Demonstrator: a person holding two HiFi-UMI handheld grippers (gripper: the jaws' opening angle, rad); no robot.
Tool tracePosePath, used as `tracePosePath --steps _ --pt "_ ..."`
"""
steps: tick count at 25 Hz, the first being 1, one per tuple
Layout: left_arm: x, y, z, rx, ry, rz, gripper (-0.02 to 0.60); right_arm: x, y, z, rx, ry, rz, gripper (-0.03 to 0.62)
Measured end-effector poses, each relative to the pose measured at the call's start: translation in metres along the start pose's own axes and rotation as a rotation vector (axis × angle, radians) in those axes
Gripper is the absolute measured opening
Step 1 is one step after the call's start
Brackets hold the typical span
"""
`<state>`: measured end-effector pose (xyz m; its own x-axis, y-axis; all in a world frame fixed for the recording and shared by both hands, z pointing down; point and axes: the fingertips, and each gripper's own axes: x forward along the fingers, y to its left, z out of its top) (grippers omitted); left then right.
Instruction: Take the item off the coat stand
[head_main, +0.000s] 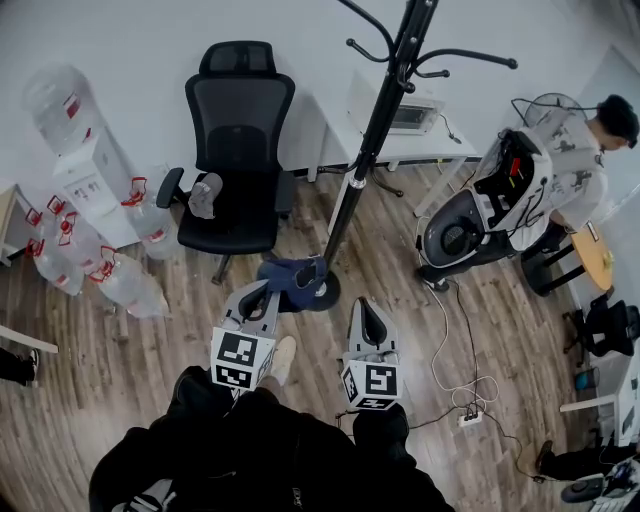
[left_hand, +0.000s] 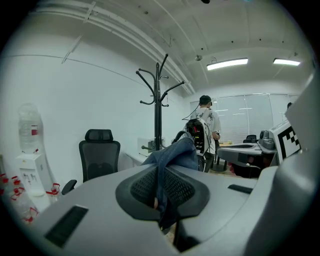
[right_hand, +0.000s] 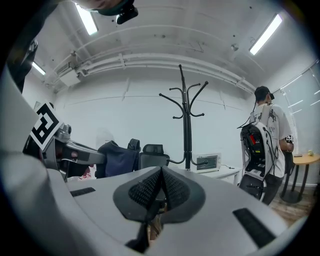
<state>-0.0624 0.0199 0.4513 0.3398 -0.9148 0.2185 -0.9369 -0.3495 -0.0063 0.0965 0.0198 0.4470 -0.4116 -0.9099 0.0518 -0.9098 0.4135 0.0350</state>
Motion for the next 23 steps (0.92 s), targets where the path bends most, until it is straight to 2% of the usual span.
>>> tracePosePath --steps 23 --pt "0.001 -0.009 0.004 0.003 -0.010 -0.005 0.031 -0.005 -0.009 0.003 -0.002 -0.010 -0.014 0.015"
